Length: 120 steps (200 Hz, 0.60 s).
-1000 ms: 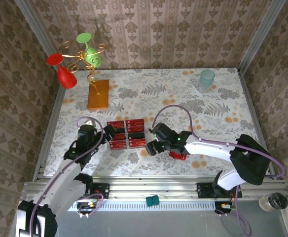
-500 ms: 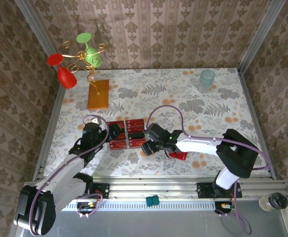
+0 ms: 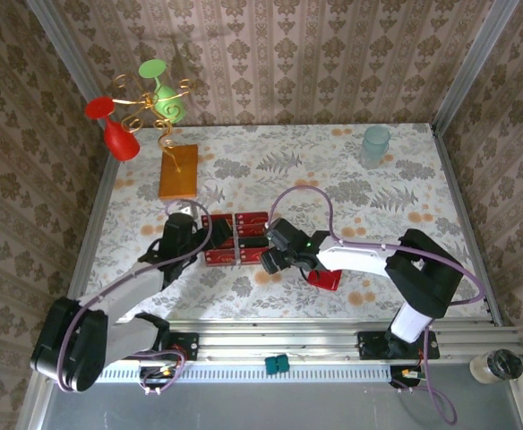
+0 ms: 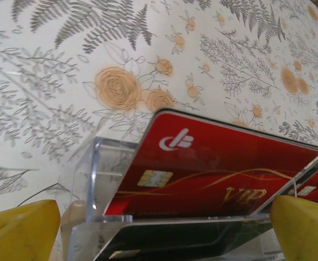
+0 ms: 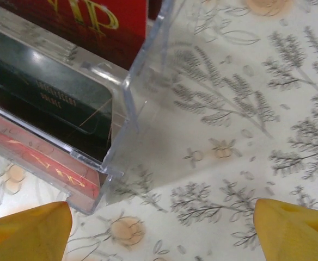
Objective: Put the credit cards into the card holder
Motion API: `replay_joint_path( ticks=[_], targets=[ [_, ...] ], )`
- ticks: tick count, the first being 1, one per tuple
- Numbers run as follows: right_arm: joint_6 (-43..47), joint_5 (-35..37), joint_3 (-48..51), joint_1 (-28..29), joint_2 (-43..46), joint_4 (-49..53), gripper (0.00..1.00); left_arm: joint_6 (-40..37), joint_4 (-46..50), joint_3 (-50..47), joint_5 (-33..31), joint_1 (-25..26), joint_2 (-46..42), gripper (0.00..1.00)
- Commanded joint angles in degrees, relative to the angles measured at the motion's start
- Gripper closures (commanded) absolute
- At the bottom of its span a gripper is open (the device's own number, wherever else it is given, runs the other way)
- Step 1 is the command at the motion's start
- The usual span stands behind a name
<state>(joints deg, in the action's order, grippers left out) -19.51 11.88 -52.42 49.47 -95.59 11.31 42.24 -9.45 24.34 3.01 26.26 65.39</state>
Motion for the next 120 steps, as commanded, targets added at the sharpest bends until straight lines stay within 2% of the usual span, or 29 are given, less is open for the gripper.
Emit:
replay_joint_path(
  ticks=[1,68,120],
  targets=[
    [0.0,3.3,-0.7,-2.6,-0.5,-0.5,0.12,-1.4,-4.5,4.2,0.3,2.0,4.2,0.0],
    [2.4,2.7,-0.9,-13.8,-1.0,-0.5,0.12,-2.2,-10.9,19.0,2.6,5.8,23.7,0.0],
    [3.1,0.1,-2.8,-24.0,-1.6,0.1,0.12,-2.8,-11.0,33.5,5.2,8.8,37.1,0.0]
  ],
)
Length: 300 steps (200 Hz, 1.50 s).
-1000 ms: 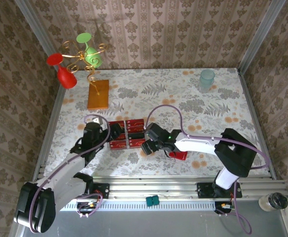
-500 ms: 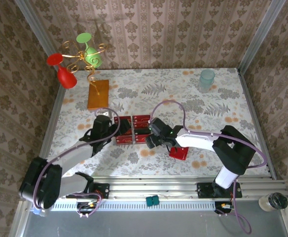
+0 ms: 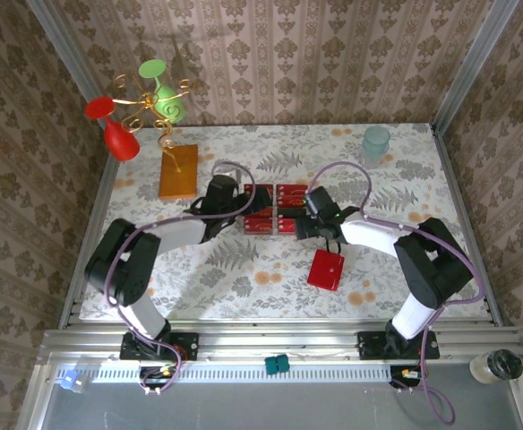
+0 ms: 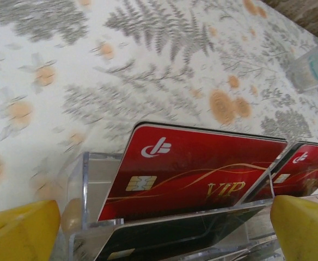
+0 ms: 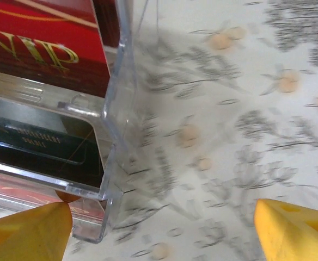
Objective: Put the credit cards into the card holder
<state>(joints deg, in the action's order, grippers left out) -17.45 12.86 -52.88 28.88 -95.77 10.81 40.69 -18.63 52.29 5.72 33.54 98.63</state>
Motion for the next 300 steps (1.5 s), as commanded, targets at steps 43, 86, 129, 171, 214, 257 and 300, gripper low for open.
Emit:
replay_joint_path(
  ticks=[43,86,129,171,214,257,300],
  targets=[
    [1.1,-3.9,-4.4,-7.5,-2.7,1.8,0.13,-1.6,-0.8,11.6,2.6,2.6,9.1,0.0],
    [0.0,-7.5,-1.5,-7.5,3.2,3.8,0.12,-2.7,0.8,11.1,2.3,1.1,7.9,0.0],
    [-3.2,-9.1,3.7,-7.7,12.5,7.4,0.12,-2.4,-0.1,7.6,3.1,-1.5,3.6,0.0],
    [-9.9,-11.8,6.2,-7.7,20.9,14.6,0.1,-2.7,1.3,2.6,3.5,-3.3,-5.2,0.0],
    [-17.4,-20.5,14.5,-7.7,32.8,19.0,0.19,-2.5,12.7,-3.2,2.0,-3.1,-18.0,0.0],
    [-25.1,-27.3,24.2,-7.7,39.1,21.5,0.48,0.3,16.5,-10.9,-2.3,2.0,-27.5,0.0],
    [-29.1,-30.4,29.2,-7.6,41.2,18.6,0.54,1.9,16.2,-12.2,-5.5,7.2,-27.5,0.0]
  ],
)
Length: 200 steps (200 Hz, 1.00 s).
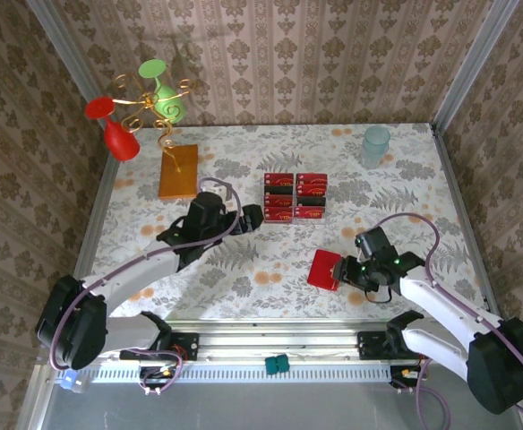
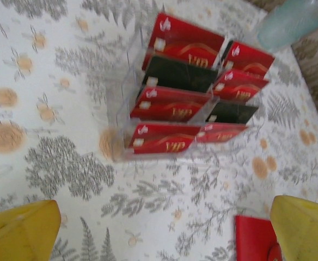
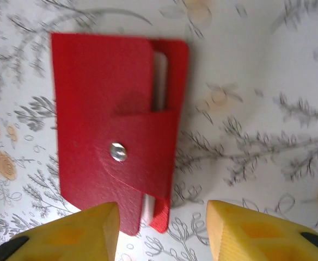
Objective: Put the credit cards into the card holder
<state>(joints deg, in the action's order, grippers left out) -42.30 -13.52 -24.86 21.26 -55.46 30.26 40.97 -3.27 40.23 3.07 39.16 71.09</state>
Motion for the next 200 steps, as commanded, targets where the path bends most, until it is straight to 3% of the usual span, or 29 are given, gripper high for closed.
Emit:
replay_joint_path(
  ticks=[1,200],
  targets=[
    [-4.3,-4.1,1.3,0.0,0.8,-1.0,0.54,1.7,0.8,-0.2,-2.9,1.6,0.1,0.0],
    [-7.3,-9.7,5.5,0.1,-6.8,-15.4,0.48,0.1,1.0,3.9,-4.4,5.8,5.9,0.0]
  ],
)
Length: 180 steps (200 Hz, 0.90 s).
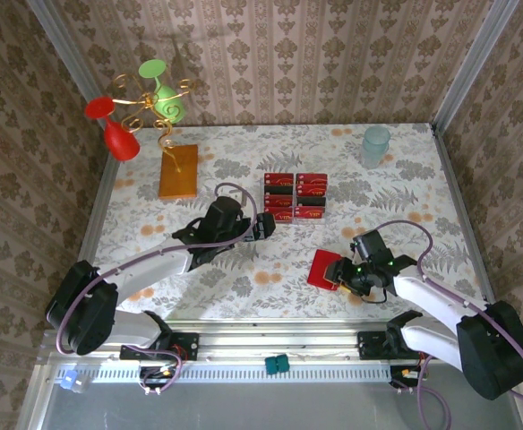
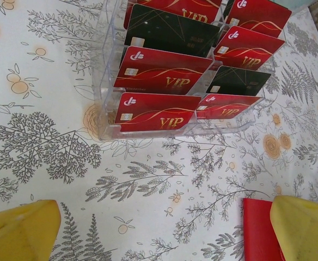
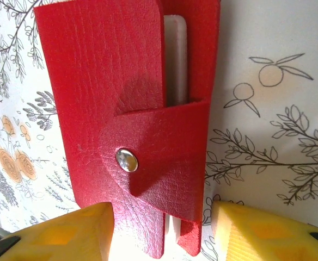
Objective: Put the credit cards into the card holder
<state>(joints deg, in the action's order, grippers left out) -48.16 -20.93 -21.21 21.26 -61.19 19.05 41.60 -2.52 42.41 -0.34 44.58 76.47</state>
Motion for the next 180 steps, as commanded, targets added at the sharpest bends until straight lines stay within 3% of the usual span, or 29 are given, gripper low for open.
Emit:
replay_joint_path(
  ticks=[1,54,83,100,120,180],
  targets=[
    [-1.5,-2.3,1.9,0.1,-1.0,-4.3,0.48,-0.5,0.3,1.7,-1.0,0.4,0.5,0.0],
    [-3.0,-2.3,2.8,0.2,-1.2,-8.6,0.54,-0.9,0.4,1.7,-1.2,0.6,0.9,0.0],
    [-5.1,-2.1,3.4,0.1,-0.9,-11.4,0.65,-0.9,0.6,1.8,-1.1,0.9,1.4,0.0],
    [-5.6,-1.9,3.2,0.2,-0.6,-12.0,0.77,-0.7,0.4,1.9,-1.2,1.0,1.6,0.0],
    [-5.5,-1.7,2.8,0.1,-0.4,-12.1,1.0,-0.7,0.3,2.0,-1.3,1.2,1.9,0.0],
    [-5.4,-7.8,-3.0,0.2,1.8,-12.4,1.0,-0.9,2.5,2.9,0.8,-0.6,0.4,0.0]
  ],
)
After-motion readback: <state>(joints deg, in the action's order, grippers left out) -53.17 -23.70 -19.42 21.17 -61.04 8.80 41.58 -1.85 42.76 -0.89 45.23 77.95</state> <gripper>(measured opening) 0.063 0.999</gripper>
